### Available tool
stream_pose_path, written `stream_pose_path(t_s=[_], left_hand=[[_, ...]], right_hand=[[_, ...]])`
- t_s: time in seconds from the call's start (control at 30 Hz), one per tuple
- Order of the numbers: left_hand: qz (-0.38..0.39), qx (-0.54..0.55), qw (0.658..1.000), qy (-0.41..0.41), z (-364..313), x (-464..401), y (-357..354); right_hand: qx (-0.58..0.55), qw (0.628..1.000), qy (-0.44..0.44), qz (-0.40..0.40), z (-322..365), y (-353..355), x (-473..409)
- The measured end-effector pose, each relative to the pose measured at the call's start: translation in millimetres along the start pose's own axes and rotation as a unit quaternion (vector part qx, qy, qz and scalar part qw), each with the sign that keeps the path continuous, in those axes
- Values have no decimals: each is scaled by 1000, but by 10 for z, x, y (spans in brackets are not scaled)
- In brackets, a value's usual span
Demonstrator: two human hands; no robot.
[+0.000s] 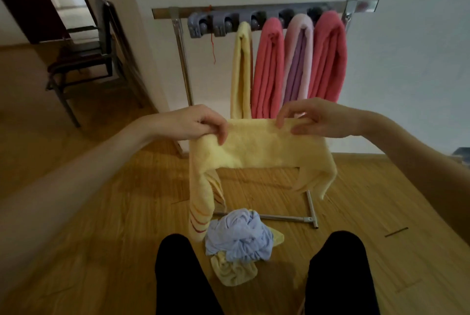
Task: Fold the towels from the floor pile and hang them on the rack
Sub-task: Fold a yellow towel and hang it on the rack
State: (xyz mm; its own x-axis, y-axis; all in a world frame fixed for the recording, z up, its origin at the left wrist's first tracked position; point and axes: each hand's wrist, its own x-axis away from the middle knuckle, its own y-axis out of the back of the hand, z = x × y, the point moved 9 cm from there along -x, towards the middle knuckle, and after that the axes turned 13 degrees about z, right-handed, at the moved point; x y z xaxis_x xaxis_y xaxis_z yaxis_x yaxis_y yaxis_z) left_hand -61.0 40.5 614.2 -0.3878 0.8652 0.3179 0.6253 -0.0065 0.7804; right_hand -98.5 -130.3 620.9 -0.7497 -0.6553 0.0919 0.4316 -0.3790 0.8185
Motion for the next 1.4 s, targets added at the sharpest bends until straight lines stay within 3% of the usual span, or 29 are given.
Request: stream_pose_path(t_s=[0.1,0.17,0.3,0.43,0.57,0.77,0.9,1.17,1.4], left_hand=[[14,-68,996,58,154,-18,189],[-7,-90,993,74,214,-34,367],[-100,-193,970,112,373,-106,857],[-218,-251,938,101,426,-193,1495],[-289,-317,899,89,472,-309,2040],[-350,-345,869,53,424,-535,2544],[-360,-364,854,91,437,-808,2634],[-379,-345,855,85,675,-1211,2645],[-387,-243,889,23,714,-1377,2566]], right_hand=[[53,994,-49,84,-23,-6,-233],[140,983,-91,78,-84,118,-417],[223,965,-138,-30,-111,557,-702],[217,951,-126,-178,-75,1074,-905],[210,922,-144,-291,-193,1596,-1084],[256,870,-201,-371,-319,2071,-1257],[254,845,-241,-405,-450,2097,-1418],[284,818,-229,-445,-589,1737,-1637],[297,816,-241,-433,-779,1472,-1638]])
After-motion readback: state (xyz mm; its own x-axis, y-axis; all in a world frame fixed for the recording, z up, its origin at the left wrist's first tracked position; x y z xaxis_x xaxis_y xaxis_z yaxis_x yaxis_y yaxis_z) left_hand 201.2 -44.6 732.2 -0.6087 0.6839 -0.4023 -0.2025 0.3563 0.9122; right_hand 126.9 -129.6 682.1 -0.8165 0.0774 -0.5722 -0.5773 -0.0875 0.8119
